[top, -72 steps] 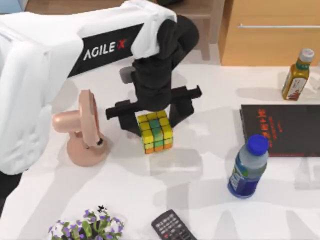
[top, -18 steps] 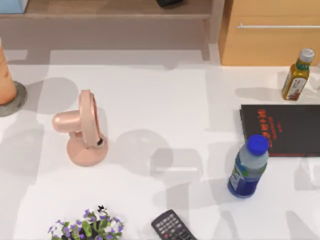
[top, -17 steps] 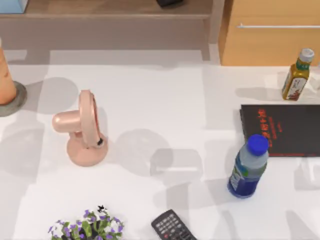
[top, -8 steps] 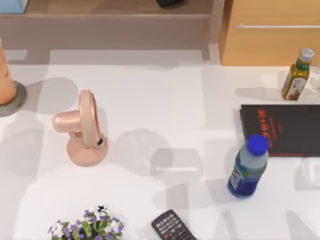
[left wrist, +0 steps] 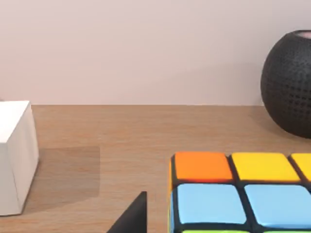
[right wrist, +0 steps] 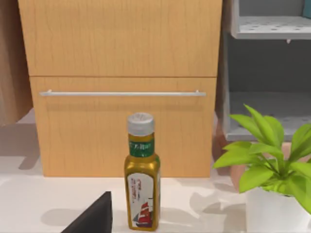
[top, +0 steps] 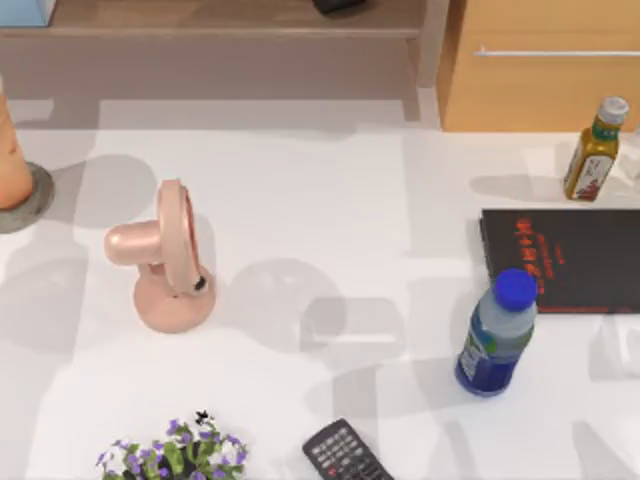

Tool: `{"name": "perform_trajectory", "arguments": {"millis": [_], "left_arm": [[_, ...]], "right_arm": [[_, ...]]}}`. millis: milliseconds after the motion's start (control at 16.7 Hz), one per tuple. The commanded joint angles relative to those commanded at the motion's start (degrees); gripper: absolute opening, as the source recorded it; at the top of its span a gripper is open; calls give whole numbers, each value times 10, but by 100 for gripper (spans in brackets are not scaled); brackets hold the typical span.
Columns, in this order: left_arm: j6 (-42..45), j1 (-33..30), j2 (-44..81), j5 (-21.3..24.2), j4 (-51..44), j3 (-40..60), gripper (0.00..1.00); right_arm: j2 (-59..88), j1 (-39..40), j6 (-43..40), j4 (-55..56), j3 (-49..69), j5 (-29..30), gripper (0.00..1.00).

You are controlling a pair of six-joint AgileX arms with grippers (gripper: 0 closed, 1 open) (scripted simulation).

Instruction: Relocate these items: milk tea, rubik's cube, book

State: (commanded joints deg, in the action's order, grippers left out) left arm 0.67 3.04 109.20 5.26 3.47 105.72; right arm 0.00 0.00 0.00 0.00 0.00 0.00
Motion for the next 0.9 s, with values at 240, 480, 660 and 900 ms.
{"name": "perform_trajectory", "arguments": {"millis": [240,480,660,900], "left_arm": [[0,0,0,0,0,0,100],[0,0,0,0,0,0,100],[0,0,-10,0,3,-10,100],[0,2,-58,2,16,-76,100]], "right_arm": [[0,0,0,0,0,0,100],[0,0,0,0,0,0,100],[0,0,0,0,0,0,100],[0,0,0,0,0,0,100]]}}
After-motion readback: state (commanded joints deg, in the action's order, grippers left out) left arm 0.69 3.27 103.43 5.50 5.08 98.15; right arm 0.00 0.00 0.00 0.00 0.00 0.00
